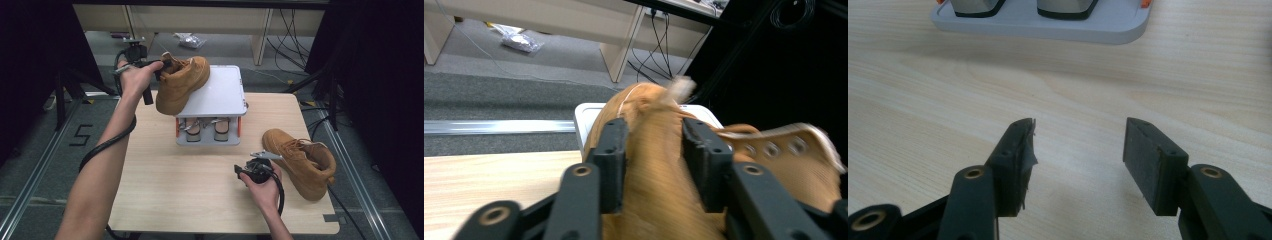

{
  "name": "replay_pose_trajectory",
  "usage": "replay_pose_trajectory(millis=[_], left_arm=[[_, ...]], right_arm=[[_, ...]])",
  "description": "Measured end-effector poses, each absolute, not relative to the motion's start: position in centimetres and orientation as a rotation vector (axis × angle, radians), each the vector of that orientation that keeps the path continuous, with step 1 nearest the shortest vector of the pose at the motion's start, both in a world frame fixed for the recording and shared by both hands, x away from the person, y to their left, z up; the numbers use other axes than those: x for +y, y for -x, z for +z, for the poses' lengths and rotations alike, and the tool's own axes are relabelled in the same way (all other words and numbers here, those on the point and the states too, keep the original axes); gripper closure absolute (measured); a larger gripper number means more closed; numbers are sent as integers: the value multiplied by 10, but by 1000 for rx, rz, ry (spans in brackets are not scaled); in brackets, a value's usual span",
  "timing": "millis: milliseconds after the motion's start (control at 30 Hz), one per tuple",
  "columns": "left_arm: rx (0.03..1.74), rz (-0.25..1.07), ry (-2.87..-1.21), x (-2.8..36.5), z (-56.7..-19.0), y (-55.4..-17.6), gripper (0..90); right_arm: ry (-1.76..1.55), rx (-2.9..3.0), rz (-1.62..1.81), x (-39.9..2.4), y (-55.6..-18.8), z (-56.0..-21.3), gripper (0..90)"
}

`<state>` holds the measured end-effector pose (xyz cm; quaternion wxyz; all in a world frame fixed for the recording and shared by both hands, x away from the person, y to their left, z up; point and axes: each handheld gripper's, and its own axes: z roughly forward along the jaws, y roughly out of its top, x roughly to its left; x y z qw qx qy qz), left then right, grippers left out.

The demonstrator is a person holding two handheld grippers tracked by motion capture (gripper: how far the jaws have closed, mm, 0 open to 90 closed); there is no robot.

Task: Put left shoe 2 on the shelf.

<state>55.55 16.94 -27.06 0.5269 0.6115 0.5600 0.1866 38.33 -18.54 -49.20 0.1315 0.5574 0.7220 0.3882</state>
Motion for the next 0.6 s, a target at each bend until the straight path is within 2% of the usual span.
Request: replay_pose_trajectory(millis=[200,600], left_arm=[[1304,457,-1440,168,-266,-552,506],[1252,511,-1399,172,-249,-540,487]], right_arm=[[-1602,2100,1122,-184,-383,-493,465],[-1584,2106,1123,-186,-384,-492,462]])
